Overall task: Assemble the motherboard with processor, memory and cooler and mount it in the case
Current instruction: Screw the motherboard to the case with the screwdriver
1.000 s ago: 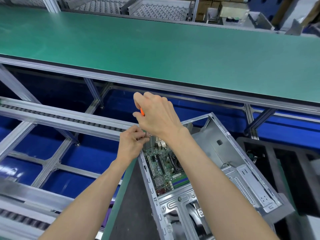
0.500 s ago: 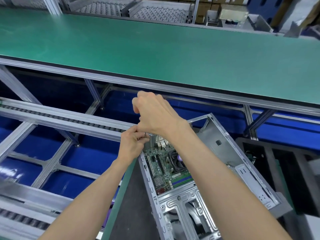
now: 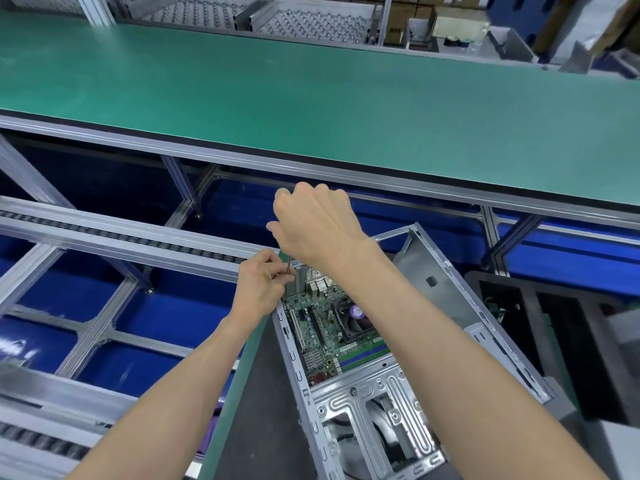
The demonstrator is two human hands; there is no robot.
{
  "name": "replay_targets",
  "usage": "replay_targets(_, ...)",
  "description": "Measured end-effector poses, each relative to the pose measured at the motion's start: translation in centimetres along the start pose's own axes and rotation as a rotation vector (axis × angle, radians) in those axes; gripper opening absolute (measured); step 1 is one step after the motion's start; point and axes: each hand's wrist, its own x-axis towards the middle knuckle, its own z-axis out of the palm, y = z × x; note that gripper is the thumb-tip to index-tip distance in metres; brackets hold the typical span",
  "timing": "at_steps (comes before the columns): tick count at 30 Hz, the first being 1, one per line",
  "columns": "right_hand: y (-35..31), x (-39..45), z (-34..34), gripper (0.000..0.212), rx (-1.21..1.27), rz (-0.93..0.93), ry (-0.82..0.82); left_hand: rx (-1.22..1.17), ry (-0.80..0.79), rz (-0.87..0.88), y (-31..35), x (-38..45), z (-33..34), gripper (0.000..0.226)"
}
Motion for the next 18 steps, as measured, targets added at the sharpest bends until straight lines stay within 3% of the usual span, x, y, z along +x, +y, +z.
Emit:
replay_targets(4,0.26,0.36,-0.42,0.026,0.172,-0.071,-0.127,0.013,0.016,0.019,-0.15,-0.06,0.04,0.011)
replay_targets(8,-0.08,0.28,-0.12,0.032,0.02,0.019,-0.047,-0.006,-0.019,-0.009,0.03,0.04,0.06,0.013)
replay_targets(12,-0.19,0.71,-0.45,0.02,0.187,-0.055,-0.139,0.042,0.007,-0.006,-0.05,0.01,0.0,0.013)
replay_targets(18,-0.09,0.23,-0.04,0.03,0.043,0.024,-0.029,0.011,0.009,0.004,0.07,0.03,0.09,0.009)
